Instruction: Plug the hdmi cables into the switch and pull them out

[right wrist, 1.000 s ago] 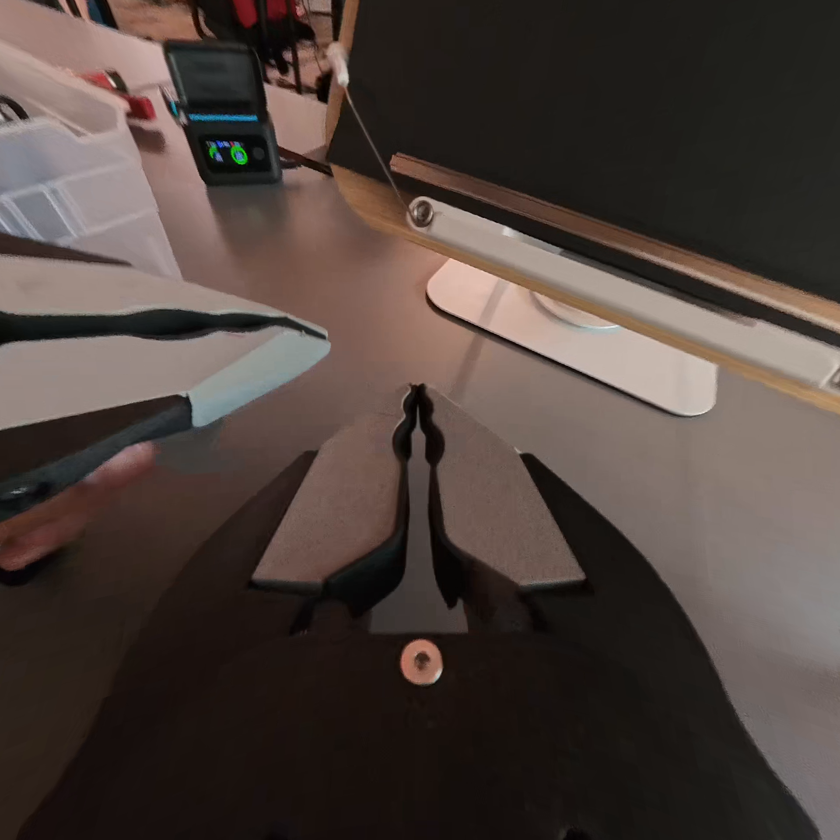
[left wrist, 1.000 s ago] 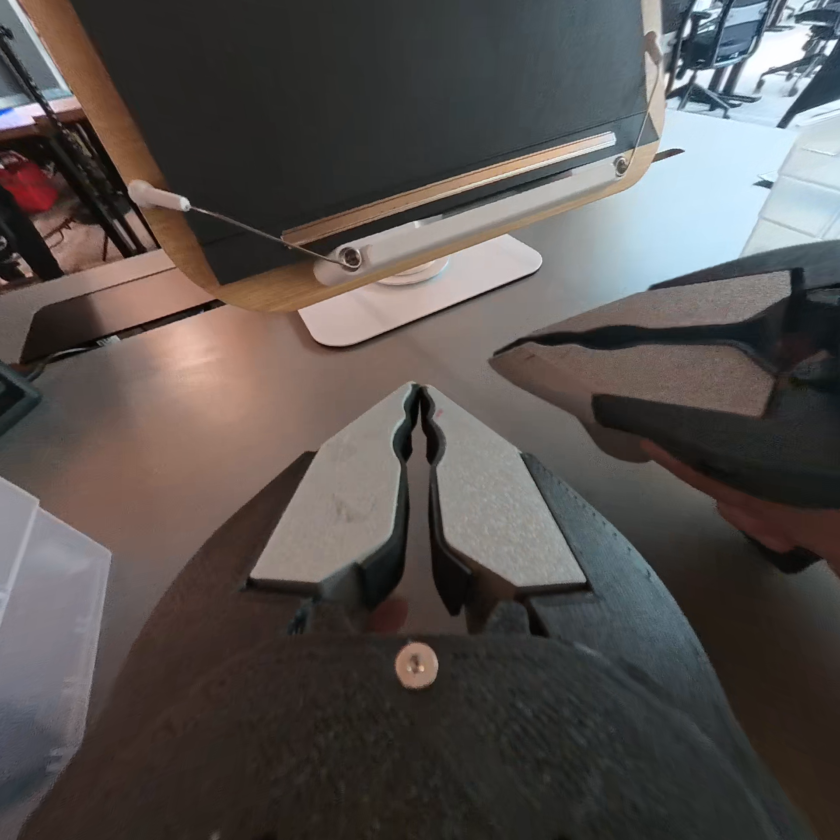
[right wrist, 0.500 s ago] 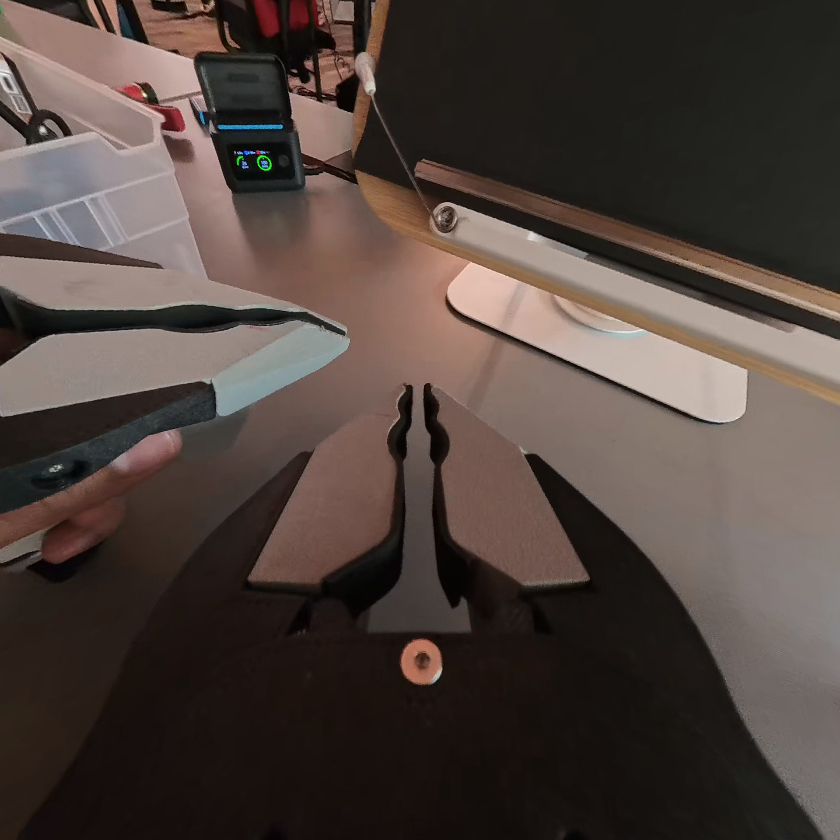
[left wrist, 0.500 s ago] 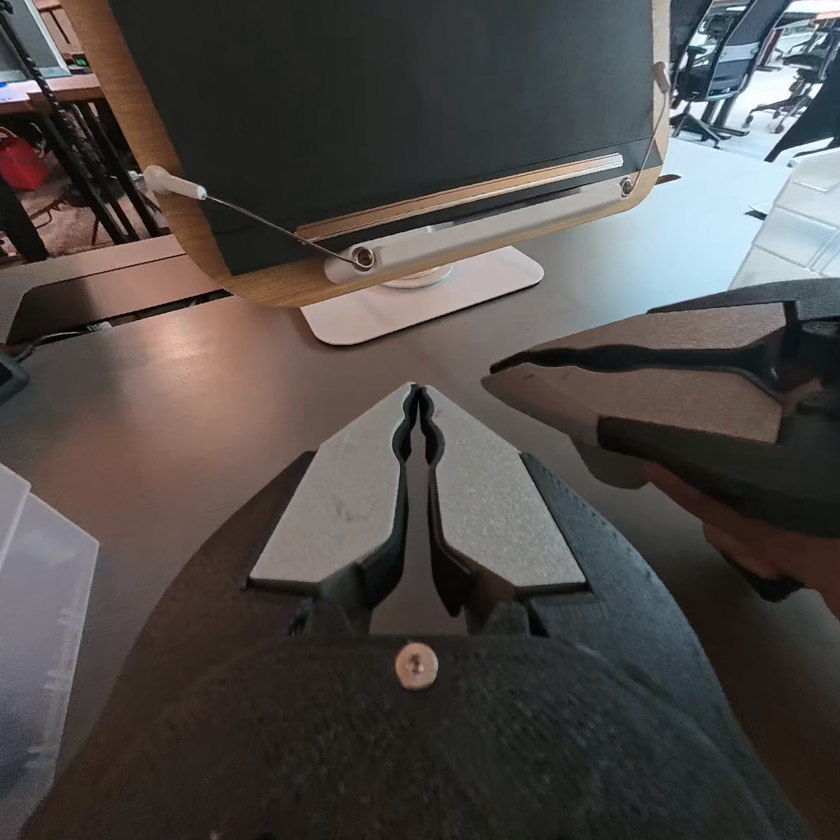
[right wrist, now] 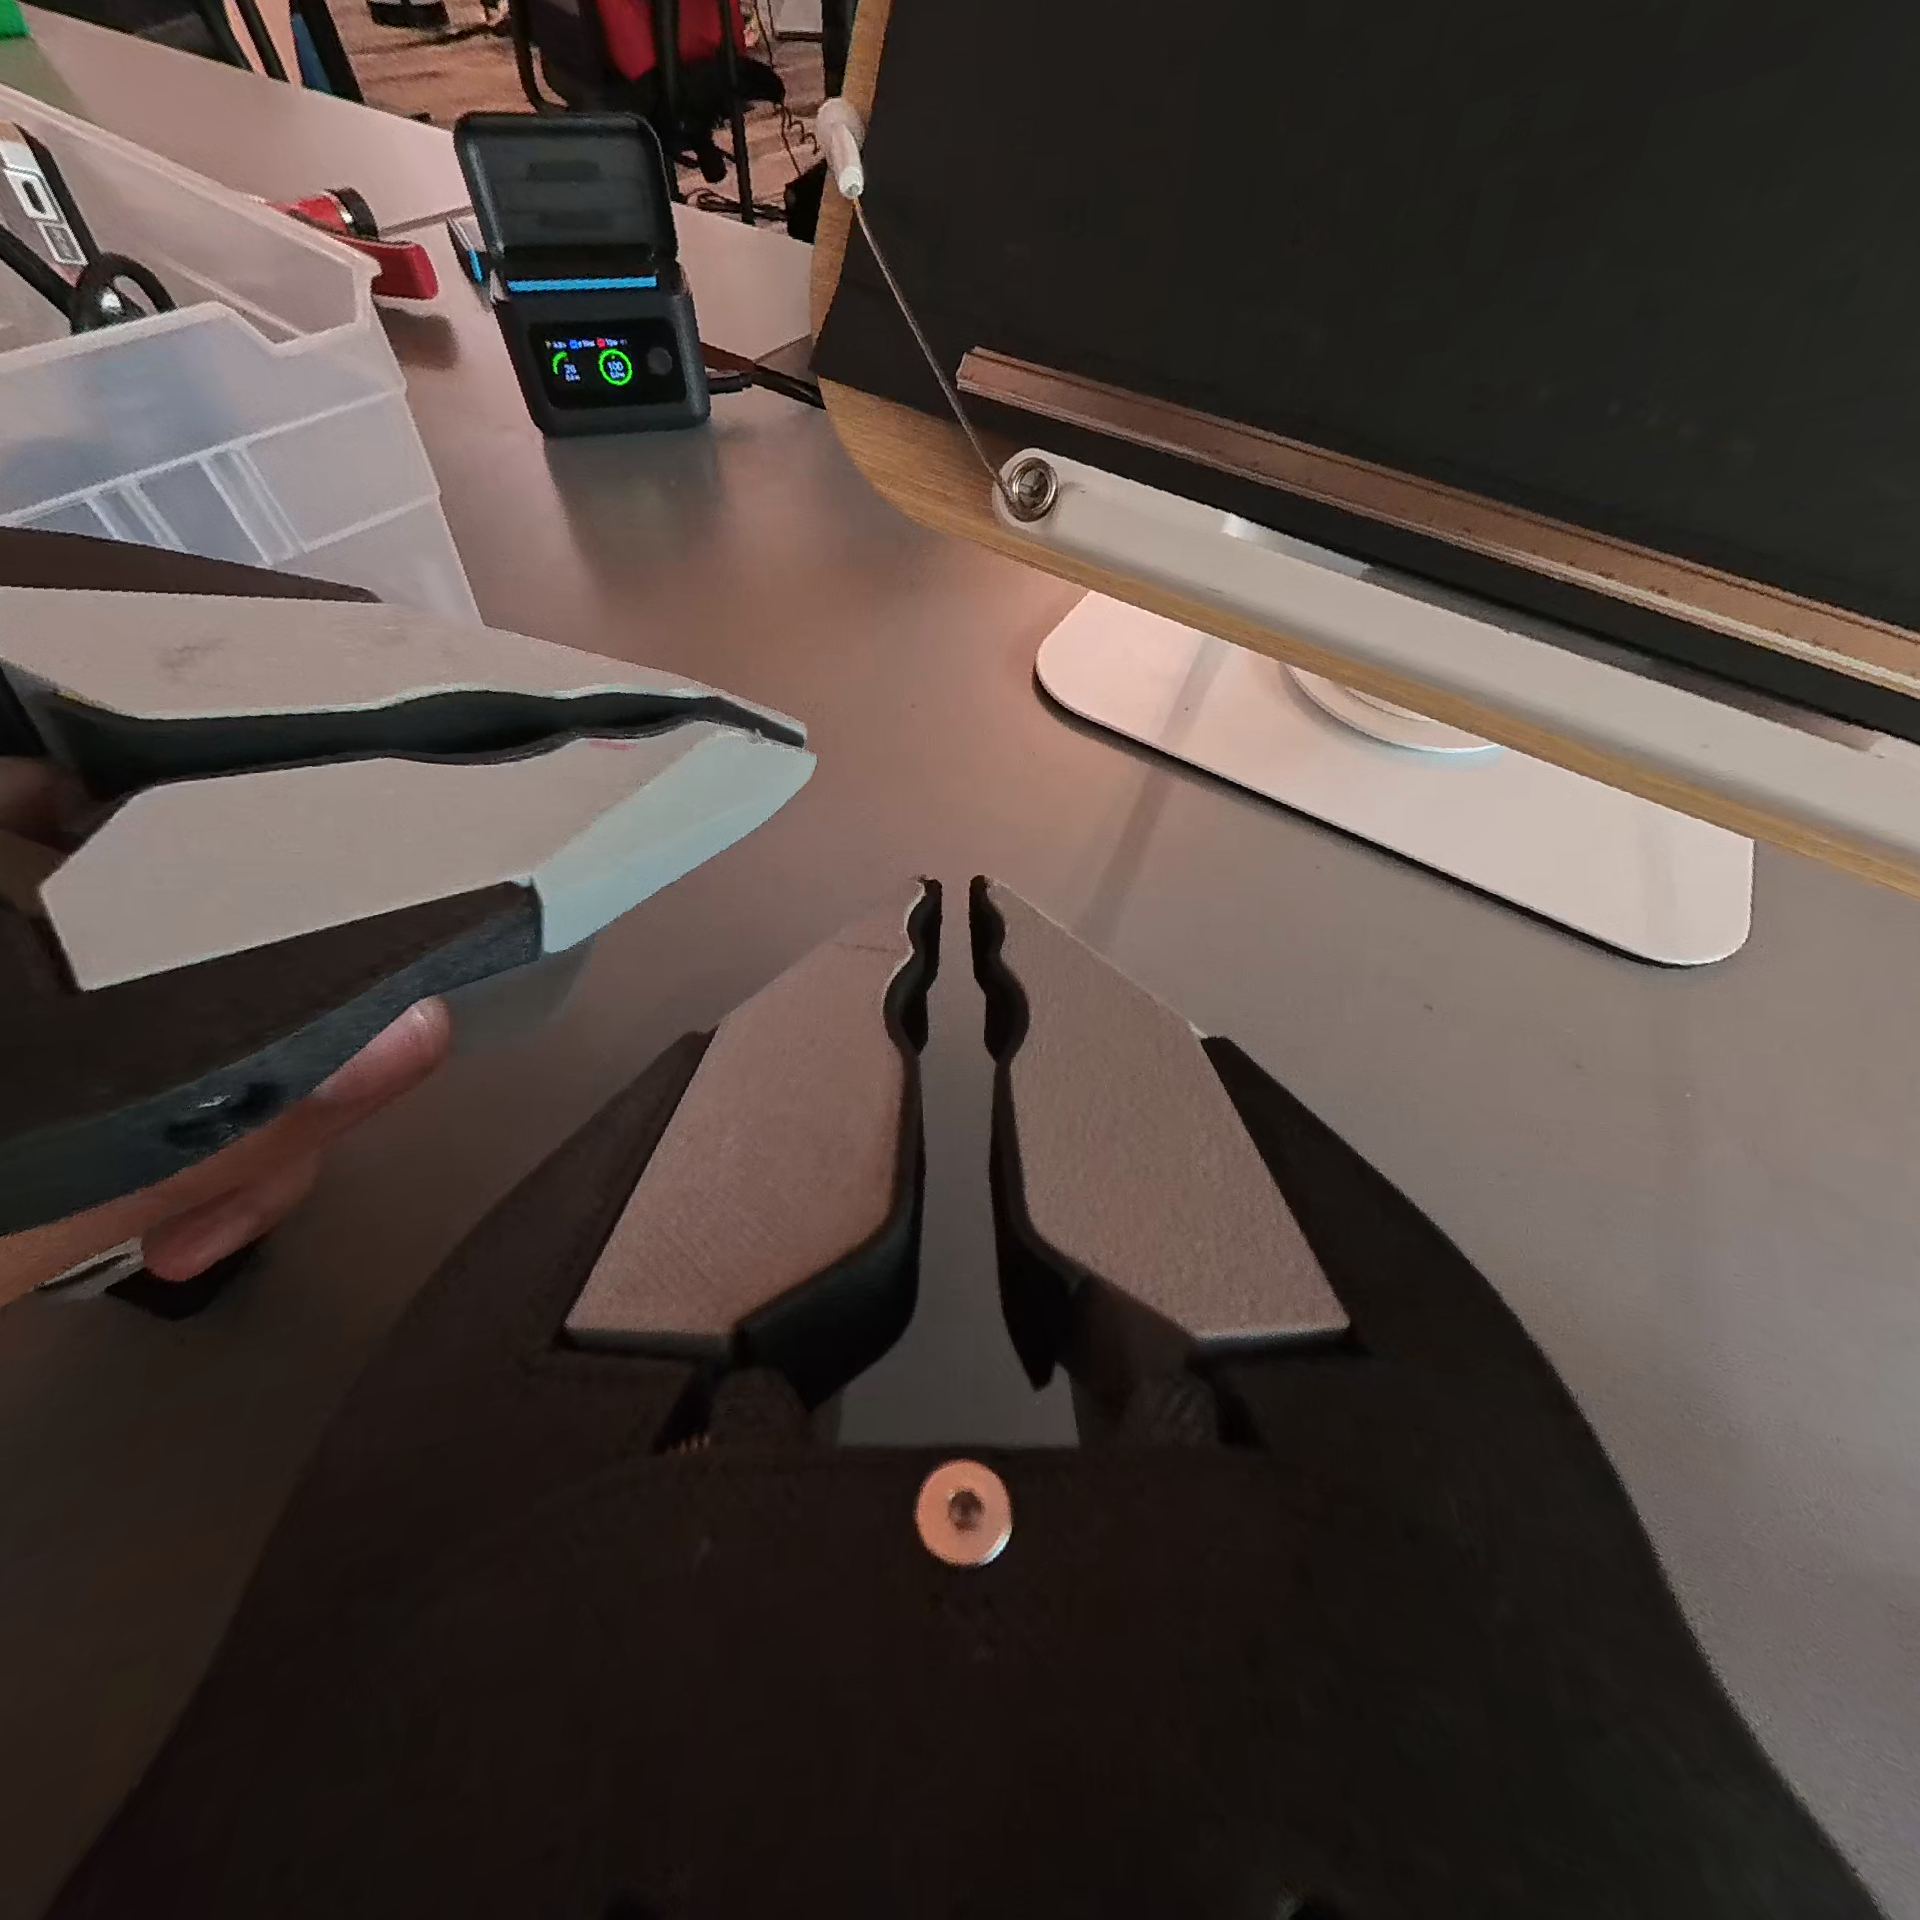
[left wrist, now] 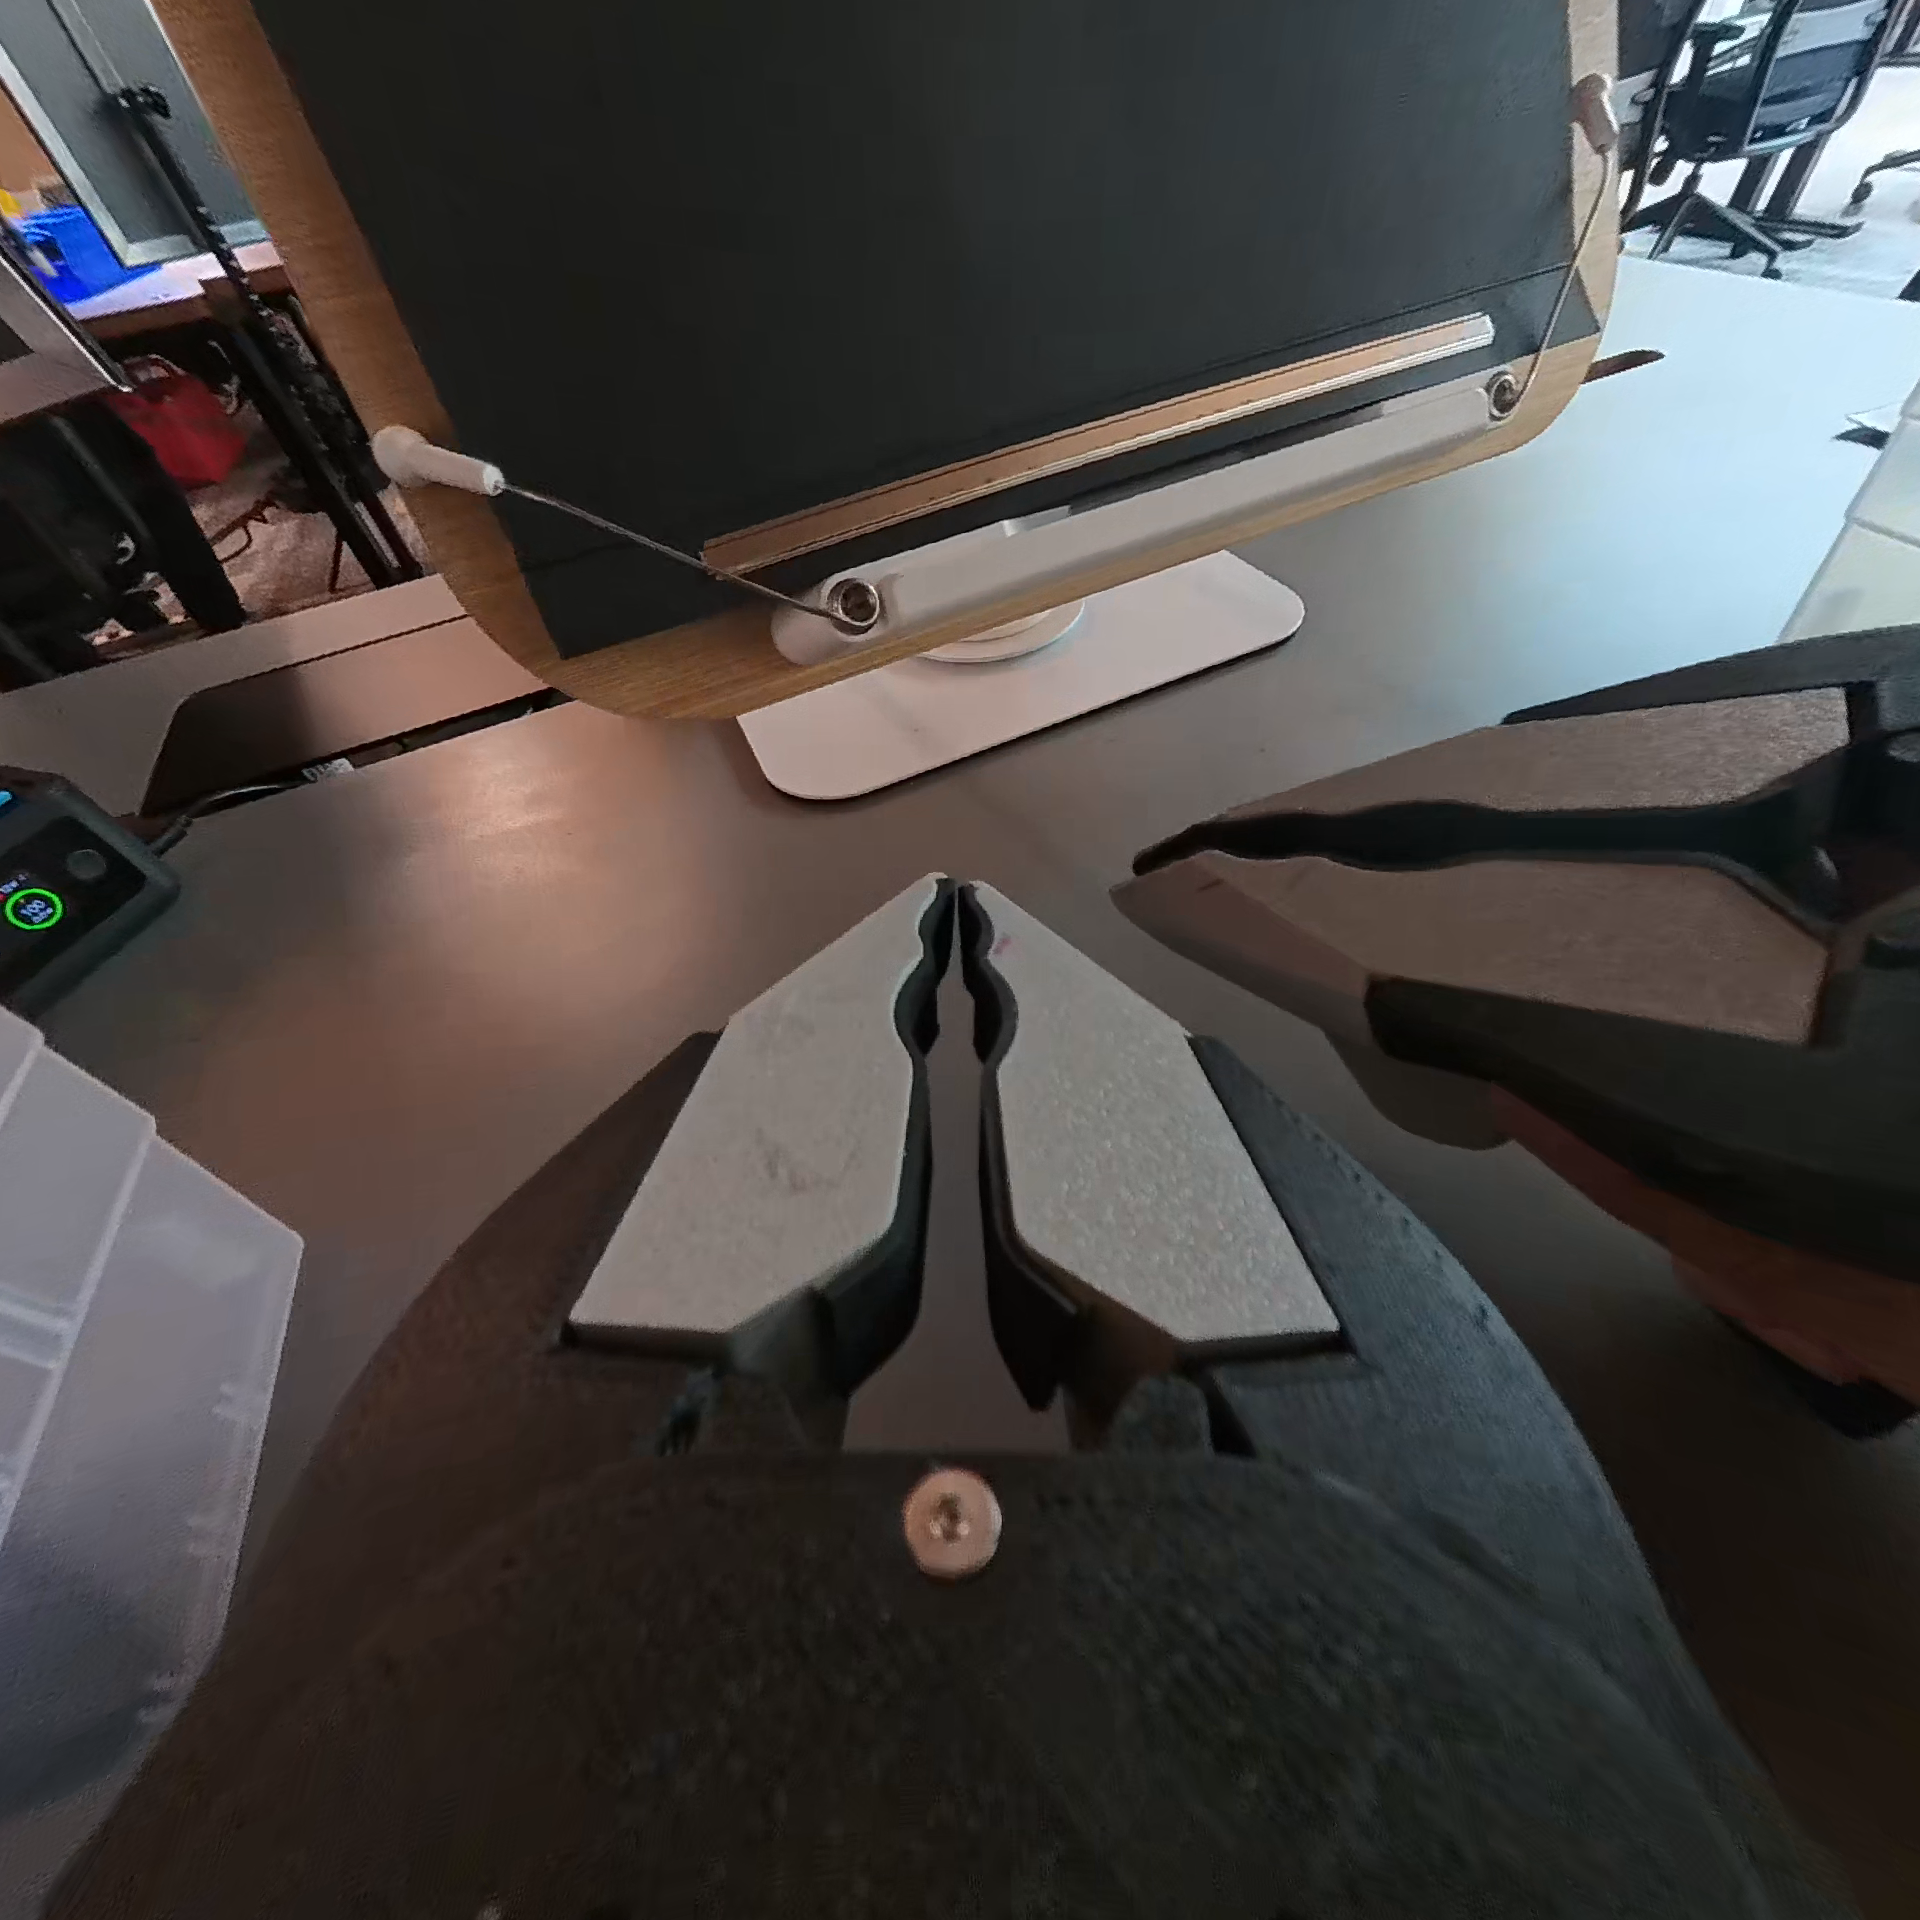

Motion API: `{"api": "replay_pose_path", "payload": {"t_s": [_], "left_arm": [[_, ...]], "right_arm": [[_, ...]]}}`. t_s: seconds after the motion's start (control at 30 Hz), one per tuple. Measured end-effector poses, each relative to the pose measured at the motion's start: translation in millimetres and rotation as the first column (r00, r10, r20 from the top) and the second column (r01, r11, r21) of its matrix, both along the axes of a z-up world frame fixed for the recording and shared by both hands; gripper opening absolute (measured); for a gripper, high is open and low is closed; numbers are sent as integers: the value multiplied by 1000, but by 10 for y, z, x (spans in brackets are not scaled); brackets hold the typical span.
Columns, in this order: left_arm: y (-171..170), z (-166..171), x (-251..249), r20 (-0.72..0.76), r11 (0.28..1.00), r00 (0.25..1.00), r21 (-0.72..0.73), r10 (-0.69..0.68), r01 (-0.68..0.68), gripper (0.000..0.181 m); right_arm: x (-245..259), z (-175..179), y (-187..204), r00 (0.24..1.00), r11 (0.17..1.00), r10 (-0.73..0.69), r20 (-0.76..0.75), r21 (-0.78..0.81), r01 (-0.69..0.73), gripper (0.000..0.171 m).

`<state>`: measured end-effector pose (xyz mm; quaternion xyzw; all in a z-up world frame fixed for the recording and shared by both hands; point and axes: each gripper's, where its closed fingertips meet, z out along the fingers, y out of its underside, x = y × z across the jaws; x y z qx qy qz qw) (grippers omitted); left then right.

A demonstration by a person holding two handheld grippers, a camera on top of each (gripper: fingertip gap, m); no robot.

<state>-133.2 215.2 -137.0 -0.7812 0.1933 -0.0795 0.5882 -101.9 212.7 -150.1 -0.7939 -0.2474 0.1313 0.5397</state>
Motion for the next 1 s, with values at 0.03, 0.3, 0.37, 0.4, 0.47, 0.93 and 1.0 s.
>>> {"api": "replay_pose_path", "payload": {"t_s": [0.03, 0.3, 0.37, 0.4, 0.47, 0.93, 1.0], "left_arm": [[6, -1, 5, 0, 1000, 1000, -1, -1, 1, 0], [20, 11, 39, -27, 1000, 1000, 20, -4, 5, 0], [20, 19, 38, -38, 1000, 999, 31, 0, 1, 0], [17, 22, 40, -42, 999, 999, 35, 1, 0, 0], [13, 30, 41, -43, 999, 999, 42, 3, -1, 0], [-2, 248, 178, 181, 990, 979, 125, -92, 70, 18], [-49, 269, 156, 177, 987, 980, 142, -96, 71, 18]], "right_arm": [[-1, -2, 6, 1000, 1000, 0, 2, 0, 0, 1], [-25, 20, 54, 1000, 1000, -11, -7, 17, 11, 0], [-46, 23, 87, 1000, 1000, -16, -22, 12, 16, 0], [-64, 20, 98, 1000, 1000, -12, -28, 6, 12, 1], [-73, 12, 118, 999, 1000, -18, -28, 1, 19, 5], [-3, 87, 203, 988, 999, -40, -150, -8, 39, 29], [-9, 108, 143, 984, 1000, -25, -175, -6, 25, 27]]}}
